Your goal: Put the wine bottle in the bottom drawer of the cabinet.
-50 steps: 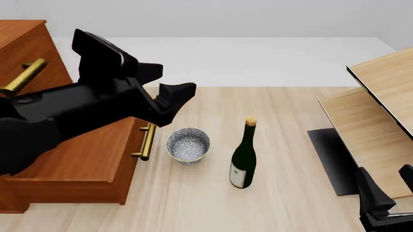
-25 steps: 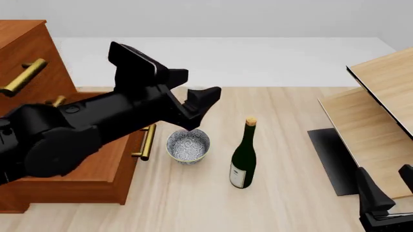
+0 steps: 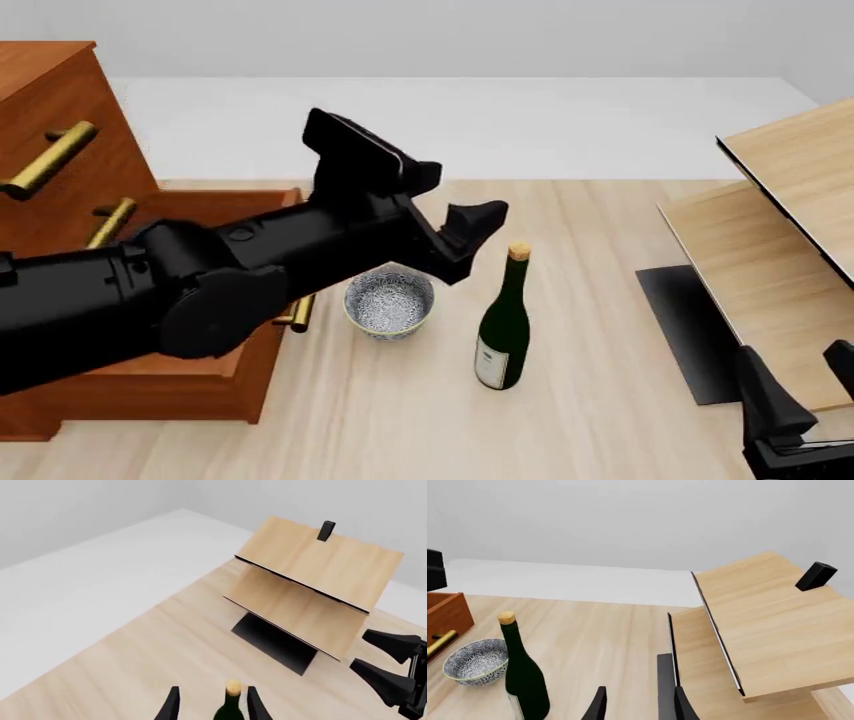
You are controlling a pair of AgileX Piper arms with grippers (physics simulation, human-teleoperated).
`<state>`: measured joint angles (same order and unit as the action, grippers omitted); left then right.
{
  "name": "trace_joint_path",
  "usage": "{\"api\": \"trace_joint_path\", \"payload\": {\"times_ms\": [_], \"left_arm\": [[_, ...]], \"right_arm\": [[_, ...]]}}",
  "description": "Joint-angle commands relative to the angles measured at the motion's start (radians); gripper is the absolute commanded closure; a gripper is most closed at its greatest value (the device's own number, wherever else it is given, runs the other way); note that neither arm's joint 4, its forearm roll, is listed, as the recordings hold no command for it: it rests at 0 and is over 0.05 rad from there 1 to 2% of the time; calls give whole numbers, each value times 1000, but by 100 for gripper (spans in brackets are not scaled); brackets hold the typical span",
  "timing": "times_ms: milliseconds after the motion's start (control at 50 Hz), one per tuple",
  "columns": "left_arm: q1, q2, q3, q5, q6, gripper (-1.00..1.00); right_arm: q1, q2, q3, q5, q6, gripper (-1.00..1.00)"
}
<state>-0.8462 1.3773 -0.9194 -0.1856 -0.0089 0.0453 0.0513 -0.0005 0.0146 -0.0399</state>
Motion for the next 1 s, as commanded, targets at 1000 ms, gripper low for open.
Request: {"api": "trace_joint_path", "payload": {"times_ms": [1000], "left_arm": [[-75, 280, -63, -86, 6, -100]], "right_arm": [[1, -10, 0, 8, -2, -100]]}}
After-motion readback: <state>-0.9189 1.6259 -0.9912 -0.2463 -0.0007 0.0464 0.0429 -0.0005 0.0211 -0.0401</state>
